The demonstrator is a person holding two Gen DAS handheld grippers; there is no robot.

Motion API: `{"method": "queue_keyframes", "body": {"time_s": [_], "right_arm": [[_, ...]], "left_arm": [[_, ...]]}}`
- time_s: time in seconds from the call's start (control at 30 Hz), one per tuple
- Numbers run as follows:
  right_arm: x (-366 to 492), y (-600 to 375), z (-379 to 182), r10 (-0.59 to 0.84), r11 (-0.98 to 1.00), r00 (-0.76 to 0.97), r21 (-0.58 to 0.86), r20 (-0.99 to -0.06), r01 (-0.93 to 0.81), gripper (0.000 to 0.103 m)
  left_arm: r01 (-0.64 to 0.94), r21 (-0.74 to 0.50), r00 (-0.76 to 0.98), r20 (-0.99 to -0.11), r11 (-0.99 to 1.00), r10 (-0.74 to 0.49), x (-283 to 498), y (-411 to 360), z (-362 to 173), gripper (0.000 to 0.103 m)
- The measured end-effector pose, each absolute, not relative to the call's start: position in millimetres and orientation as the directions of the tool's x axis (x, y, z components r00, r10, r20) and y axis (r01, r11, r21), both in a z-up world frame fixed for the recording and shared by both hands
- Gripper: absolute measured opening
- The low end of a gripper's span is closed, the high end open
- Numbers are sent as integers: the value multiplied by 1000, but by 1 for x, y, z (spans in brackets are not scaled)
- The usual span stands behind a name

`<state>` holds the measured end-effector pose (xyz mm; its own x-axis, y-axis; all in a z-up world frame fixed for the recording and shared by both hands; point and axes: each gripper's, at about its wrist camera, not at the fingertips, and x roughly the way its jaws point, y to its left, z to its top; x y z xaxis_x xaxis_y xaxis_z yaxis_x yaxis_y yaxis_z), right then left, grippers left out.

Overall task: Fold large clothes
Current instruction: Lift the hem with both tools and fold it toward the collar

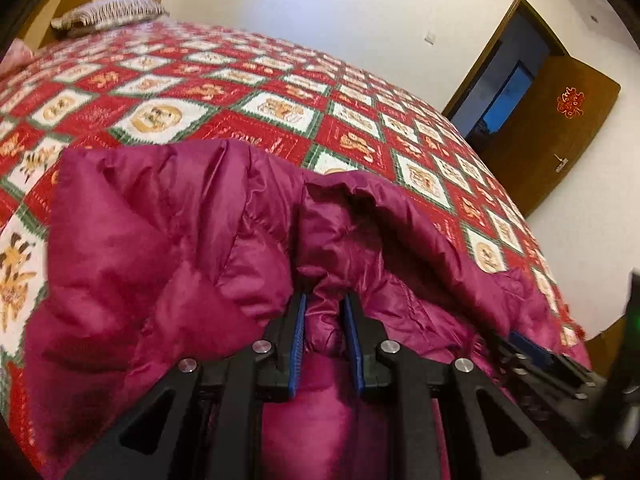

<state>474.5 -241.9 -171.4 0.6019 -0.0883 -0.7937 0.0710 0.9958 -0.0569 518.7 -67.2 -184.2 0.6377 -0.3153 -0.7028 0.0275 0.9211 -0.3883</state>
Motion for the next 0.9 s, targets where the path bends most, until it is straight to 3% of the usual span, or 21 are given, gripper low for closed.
{"method": "queue_keyframes", "body": {"time_s": [0.13, 0.27, 0.33, 0.37, 0.43, 0.53, 0.6, 0.77, 0.9], "right_arm": [[469, -246, -173, -71, 997, 627, -32, -776, 73, 39], [467, -251, -172, -48, 998, 643, -5, -764, 69, 40], [468, -252, -171, -32, 998, 649, 16, -760, 69, 40], [467, -252, -171, -26, 997, 653, 24, -757, 68, 40], [465, -254, -171, -11, 997, 661, 44, -751, 67, 40], [464, -259, -171, 18, 995, 668, 81, -744, 64, 40], [464, -261, -172, 31, 993, 672, 96, -740, 61, 40], [450, -277, -167, 87, 977, 732, 200, -676, 68, 40], [434, -306, -163, 97, 934, 784, 329, -613, 141, 48]], "left_arm": [[76, -277, 694, -676, 958, -250, 496, -63, -149, 20], [114, -273, 734, -625, 955, -266, 511, -65, -114, 25], [106, -265, 728, -635, 958, -256, 540, -76, -102, 37], [112, -263, 720, -644, 958, -260, 553, -81, -100, 52], [128, -247, 691, -672, 961, -265, 582, -96, -105, 65], [88, -151, 652, -738, 985, -172, 602, -106, -131, 65], [18, -86, 541, -837, 996, -81, 605, -102, -170, 65], [60, -2, 632, -774, 998, -40, 556, -104, -186, 65], [60, -22, 627, -777, 998, -54, 557, -99, -188, 65]]}}
